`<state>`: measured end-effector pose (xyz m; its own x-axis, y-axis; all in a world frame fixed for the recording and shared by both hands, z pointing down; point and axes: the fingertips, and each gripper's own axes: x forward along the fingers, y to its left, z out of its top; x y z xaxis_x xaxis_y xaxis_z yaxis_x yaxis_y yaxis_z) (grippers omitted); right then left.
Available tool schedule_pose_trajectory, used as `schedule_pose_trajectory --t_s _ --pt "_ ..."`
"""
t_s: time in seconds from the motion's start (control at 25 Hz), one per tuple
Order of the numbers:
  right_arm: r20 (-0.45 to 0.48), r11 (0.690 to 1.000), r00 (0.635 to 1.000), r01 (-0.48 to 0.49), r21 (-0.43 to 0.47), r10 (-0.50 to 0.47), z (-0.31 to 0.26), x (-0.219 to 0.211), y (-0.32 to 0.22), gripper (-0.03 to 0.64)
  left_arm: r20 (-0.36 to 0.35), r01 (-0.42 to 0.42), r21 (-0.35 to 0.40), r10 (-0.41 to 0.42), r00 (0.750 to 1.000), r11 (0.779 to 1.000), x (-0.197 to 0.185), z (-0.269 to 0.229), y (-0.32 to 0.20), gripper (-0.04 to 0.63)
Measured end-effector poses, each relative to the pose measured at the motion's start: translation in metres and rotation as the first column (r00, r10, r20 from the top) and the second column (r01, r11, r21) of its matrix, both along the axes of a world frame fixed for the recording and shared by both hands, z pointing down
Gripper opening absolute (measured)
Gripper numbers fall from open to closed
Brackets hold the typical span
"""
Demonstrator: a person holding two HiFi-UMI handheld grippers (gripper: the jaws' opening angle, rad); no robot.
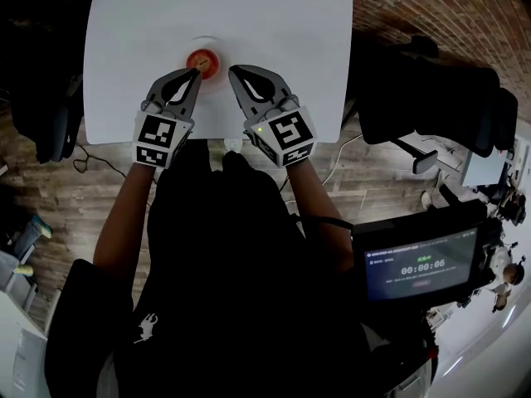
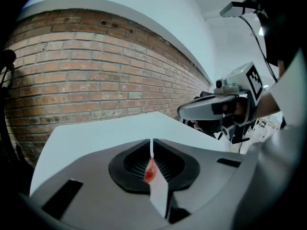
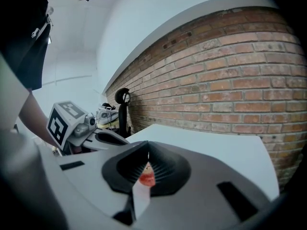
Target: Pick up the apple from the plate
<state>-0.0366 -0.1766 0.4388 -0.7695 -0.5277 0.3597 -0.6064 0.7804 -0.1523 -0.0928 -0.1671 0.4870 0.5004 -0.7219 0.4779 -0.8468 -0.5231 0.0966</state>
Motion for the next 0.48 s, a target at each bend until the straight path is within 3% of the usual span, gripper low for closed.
schedule_pose_trajectory --t_s 0.48 --pt "-0.033 0.999 0.999 -0.01 -0.051 0.009 0.025 -0.004 0.003 0.005 0.009 -0.019 -0.032 0.019 1.0 0.999 -0.005 0.024 -0.001 0.009"
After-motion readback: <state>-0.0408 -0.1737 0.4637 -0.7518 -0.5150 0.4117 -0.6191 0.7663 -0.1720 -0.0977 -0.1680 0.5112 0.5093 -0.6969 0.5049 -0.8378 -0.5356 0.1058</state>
